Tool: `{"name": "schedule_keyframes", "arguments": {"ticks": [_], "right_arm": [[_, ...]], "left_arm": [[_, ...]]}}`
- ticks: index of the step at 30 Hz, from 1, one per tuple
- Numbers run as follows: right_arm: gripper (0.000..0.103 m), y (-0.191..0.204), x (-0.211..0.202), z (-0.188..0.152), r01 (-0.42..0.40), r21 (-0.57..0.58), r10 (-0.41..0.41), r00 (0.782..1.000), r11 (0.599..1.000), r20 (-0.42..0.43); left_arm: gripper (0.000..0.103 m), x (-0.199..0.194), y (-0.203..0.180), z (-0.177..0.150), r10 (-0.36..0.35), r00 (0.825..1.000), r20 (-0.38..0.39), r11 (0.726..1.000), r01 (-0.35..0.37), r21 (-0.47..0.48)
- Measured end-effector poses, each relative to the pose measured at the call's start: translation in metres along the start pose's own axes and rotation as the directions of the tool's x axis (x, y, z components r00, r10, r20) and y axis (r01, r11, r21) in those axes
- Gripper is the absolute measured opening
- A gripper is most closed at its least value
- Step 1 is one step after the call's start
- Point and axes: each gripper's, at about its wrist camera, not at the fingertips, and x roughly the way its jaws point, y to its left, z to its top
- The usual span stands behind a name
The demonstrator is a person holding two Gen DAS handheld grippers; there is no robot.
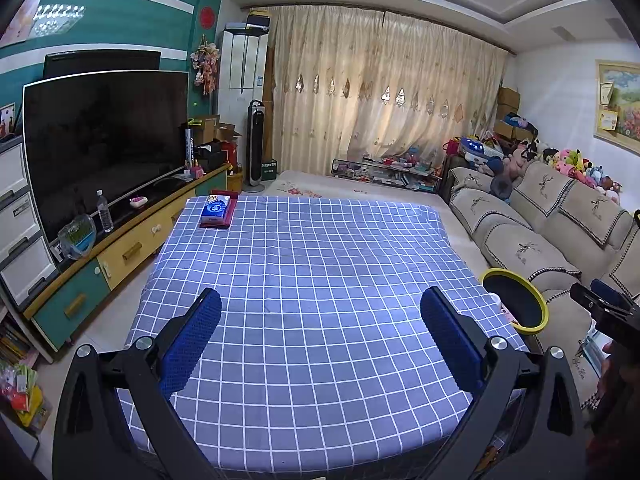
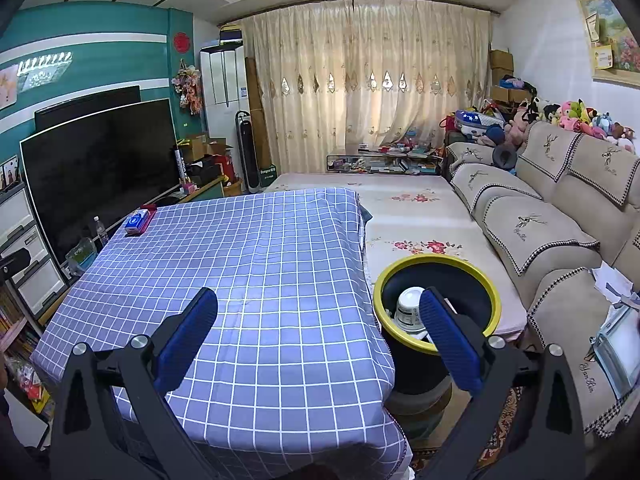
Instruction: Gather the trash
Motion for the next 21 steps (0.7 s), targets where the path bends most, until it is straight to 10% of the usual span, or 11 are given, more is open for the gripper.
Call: {"name": "schedule_keyframes", "arguments": {"ticks": [21], "right_arm": [[0.096, 0.000, 0.000, -0.001, -0.005, 0.005, 0.005, 1.000, 1.000, 0.001]], "left_arm": [[0.098, 0.011, 0.000, 0.000, -0.023, 1.000, -0.018, 1.000, 0.023, -0.005]]}}
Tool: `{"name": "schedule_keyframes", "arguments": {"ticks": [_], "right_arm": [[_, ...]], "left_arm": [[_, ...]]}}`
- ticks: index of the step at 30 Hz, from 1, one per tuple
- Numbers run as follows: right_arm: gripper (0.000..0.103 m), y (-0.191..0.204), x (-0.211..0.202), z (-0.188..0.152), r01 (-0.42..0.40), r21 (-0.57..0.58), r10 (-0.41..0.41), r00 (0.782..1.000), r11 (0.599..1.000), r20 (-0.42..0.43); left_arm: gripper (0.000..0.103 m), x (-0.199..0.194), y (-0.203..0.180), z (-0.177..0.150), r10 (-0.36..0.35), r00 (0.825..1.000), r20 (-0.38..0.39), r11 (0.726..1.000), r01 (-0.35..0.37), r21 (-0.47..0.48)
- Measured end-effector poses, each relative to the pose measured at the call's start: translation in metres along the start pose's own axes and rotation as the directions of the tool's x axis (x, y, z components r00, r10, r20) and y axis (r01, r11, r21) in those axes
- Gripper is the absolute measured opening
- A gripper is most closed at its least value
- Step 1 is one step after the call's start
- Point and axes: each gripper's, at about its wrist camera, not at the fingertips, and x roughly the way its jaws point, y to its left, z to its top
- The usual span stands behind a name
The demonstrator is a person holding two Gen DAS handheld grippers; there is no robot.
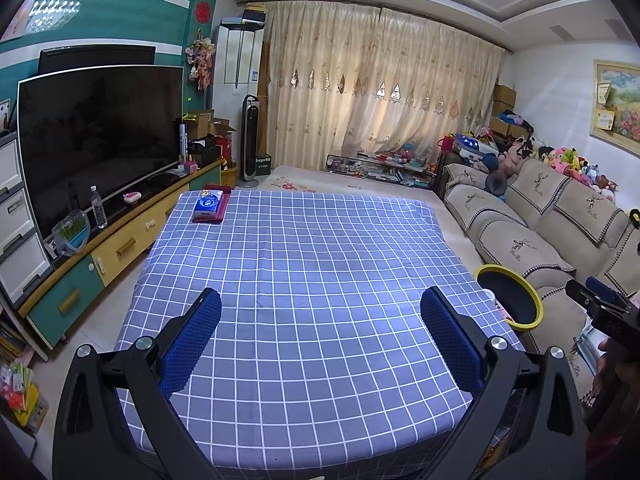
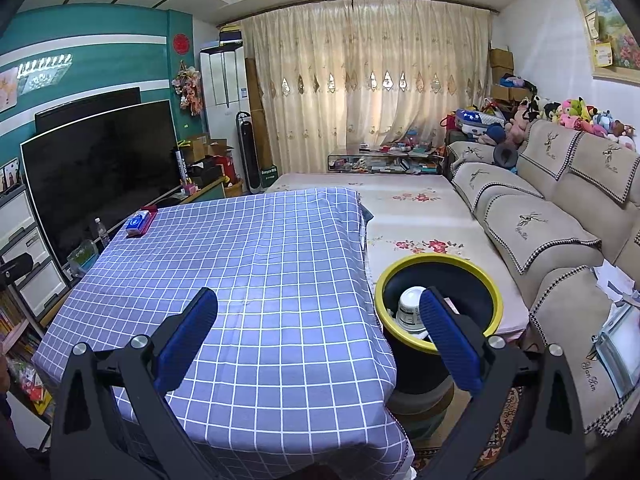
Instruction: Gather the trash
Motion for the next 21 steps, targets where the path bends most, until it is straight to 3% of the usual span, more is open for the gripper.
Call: {"name": "schedule_keyframes", "arguments": {"ticks": [21], "right_arm": [[0.096, 0.0024, 0.0037, -0.0018, -0.003, 0.005, 0.004, 1.000, 1.000, -0.007]], "left_arm": [[0.098, 0.0059, 0.0004, -0.0054, -0.005, 1.000, -0.017, 1.000, 0.005, 0.000]]}}
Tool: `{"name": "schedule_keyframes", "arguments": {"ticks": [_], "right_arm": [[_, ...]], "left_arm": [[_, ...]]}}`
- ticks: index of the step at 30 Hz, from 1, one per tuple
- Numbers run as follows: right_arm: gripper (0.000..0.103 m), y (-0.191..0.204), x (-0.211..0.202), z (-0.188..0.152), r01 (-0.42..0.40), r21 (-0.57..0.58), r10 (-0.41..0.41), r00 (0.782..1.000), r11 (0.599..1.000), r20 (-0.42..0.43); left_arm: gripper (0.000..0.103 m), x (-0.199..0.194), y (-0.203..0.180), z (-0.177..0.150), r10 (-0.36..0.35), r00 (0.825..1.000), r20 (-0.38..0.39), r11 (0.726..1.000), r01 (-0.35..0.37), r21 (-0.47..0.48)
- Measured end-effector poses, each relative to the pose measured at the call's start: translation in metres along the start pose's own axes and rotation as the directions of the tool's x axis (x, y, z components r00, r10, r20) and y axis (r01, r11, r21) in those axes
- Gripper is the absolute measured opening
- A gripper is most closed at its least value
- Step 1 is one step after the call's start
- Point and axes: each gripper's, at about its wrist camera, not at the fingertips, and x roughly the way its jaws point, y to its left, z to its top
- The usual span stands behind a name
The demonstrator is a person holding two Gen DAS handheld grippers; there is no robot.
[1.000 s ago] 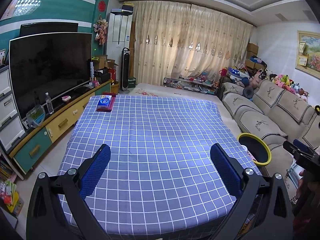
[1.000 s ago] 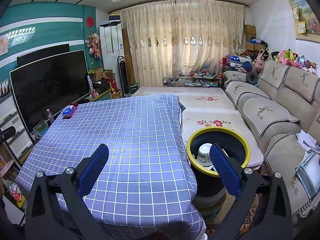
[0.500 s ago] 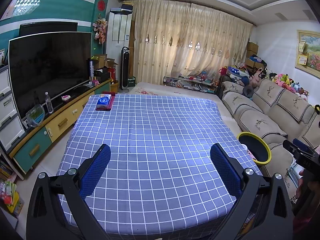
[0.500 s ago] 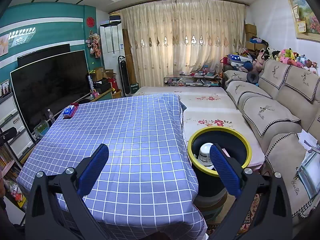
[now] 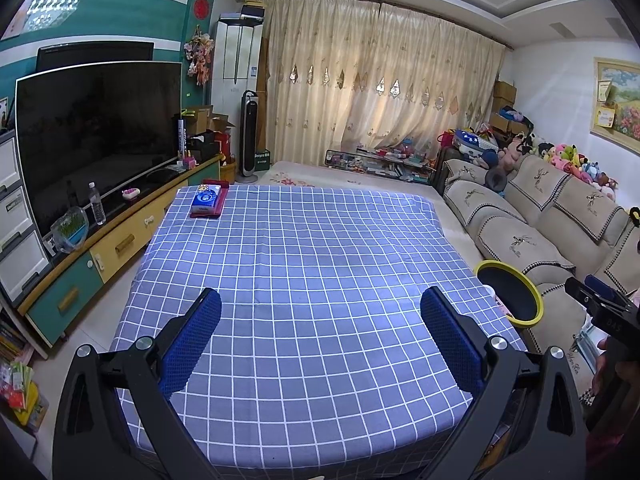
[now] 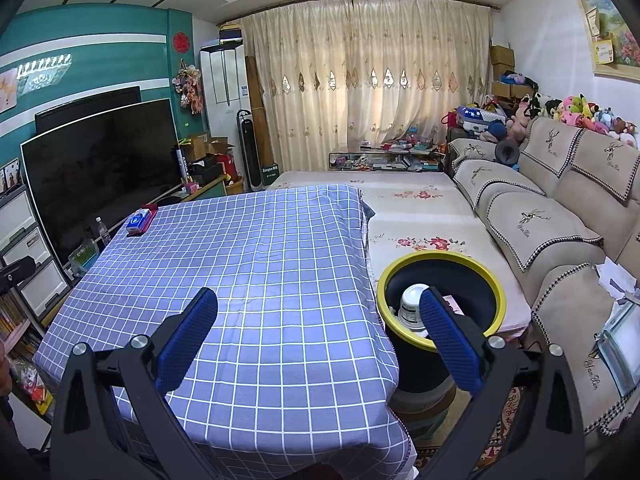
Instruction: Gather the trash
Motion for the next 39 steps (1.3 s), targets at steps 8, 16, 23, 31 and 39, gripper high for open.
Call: {"name": "schedule_keyframes", "arguments": {"ticks": [8, 16, 23, 31, 39], "right_arm": [[0.096, 0.000, 0.001, 0.000, -0.001, 0.000, 0.001, 1.000, 1.000, -0.001], [0.096, 0.002, 0.004, -0.002, -0.005, 0.000, 0.005, 1.000, 1.000, -0.005], [0.096, 0.003, 0.004, -0.004, -0.005, 0.001, 0.005, 1.000, 1.000, -0.007], [0.096, 0.004, 0.005, -0.004, -0.007, 0.000, 0.007, 1.000, 1.000, -0.009], [0.096, 0.002, 0.009, -0.004, -0.013, 0.001, 0.013, 1.000, 1.000, -0.016]], "left_arm": [[0.098, 0.002, -0.001, 0.000, 0.001, 1.000, -0.004, 1.000, -0.001, 0.002], [0.098, 0.005, -0.002, -0.002, 0.006, 1.000, -0.008, 1.000, -0.006, -0.001], [0.098, 0.007, -0.002, -0.003, 0.008, 1.000, -0.011, 1.000, -0.008, -0.001], [0.098, 0.010, -0.001, -0.005, 0.010, 1.000, -0.015, 1.000, -0.010, 0.003], [0.098, 0.014, -0.004, -0.007, 0.004, 1.000, 0.005, 1.000, -0.004, 0.010]]}}
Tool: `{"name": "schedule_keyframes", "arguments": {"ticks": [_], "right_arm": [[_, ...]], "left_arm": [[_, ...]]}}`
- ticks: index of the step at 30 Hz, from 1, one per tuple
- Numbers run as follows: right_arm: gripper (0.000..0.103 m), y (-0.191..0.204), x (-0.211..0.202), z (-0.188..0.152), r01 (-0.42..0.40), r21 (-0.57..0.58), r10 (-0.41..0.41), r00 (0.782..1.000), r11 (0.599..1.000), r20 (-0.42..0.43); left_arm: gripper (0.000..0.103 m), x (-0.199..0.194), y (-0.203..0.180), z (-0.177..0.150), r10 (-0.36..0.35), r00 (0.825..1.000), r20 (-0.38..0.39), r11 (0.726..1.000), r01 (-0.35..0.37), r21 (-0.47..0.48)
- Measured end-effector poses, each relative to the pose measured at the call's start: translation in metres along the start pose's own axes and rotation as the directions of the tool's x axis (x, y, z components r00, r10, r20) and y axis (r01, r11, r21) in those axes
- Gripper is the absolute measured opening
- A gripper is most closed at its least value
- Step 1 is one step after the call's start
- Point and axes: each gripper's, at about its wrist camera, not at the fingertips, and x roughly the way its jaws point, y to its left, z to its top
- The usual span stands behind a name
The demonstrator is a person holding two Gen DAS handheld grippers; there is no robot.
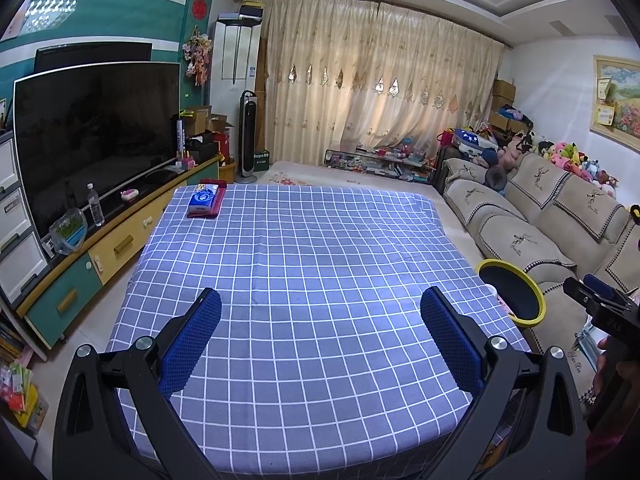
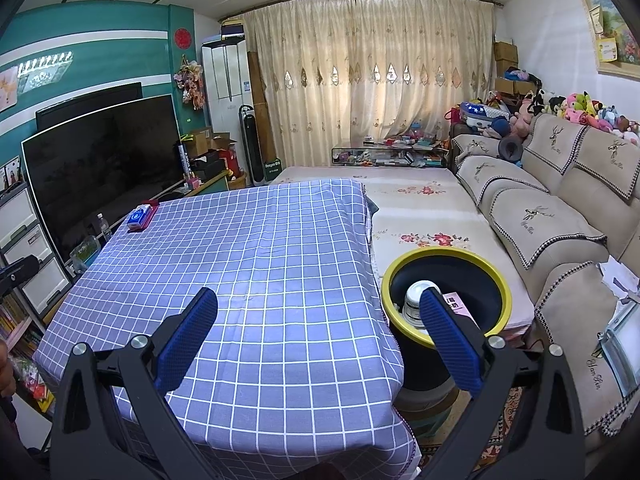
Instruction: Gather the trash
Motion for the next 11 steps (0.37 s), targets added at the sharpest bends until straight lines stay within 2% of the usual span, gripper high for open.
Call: {"name": "schedule_keyframes", "arguments": {"ticks": [5, 11], "right_arm": [[0.096, 0.003, 0.017, 0.005, -0.001, -0.011, 0.001, 1.000, 1.000, -0.018], [0.096, 0.018, 0.084, 0.033, -0.044, -0.030, 0.041, 0.996, 0.999, -0.081]], "left_arm": [[0.098, 0.025, 0.007, 0.008, 0.011, 0.998, -0.059, 1.000, -0.012, -0.014], [0.098, 0.104, 0.039, 0.030, 0.040, 0.990, -0.135, 0.998, -0.045, -0.034]]}}
